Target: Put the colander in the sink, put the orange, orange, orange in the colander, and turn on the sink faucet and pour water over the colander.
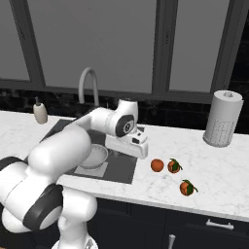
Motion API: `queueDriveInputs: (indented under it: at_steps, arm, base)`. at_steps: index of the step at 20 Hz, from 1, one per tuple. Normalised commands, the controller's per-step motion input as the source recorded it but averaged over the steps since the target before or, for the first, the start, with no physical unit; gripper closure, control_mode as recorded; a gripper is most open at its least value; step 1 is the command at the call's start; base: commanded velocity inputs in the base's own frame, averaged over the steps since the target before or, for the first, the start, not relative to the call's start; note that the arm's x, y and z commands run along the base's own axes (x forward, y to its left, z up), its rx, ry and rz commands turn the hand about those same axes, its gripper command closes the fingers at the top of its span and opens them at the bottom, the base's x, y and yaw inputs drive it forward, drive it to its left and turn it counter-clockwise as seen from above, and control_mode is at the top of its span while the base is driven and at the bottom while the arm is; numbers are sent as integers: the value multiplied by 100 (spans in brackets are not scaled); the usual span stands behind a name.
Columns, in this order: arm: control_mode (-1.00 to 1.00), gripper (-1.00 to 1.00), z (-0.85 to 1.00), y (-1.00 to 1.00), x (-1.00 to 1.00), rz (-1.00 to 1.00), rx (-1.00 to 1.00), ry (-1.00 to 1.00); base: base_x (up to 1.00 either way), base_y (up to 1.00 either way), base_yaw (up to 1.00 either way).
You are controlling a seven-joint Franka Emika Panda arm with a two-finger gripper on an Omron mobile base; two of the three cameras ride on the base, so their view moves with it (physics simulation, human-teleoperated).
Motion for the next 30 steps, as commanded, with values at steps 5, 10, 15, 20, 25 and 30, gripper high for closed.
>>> queueDriveInputs:
  at_steps: [5,10,15,20,25,30]
  arm:
    - [-100,-100,-8,-62,2,-23,0,5]
    - [-100,-100,-27,-46,21,-1,0,-6]
    - [-100,-100,-32,-20,33,0,0,-5]
    - [-100,-100,-33,-8,40,0,0,0]
    - [-100,-100,-32,-8,24,0,0,0]
    - [-100,-100,-28,-17,11,0,0,0]
  base:
    - [0,0,0]
    - [0,0,0]
    - [0,0,0]
    - [0,0,0]
    - [0,0,0]
    - [0,0,0]
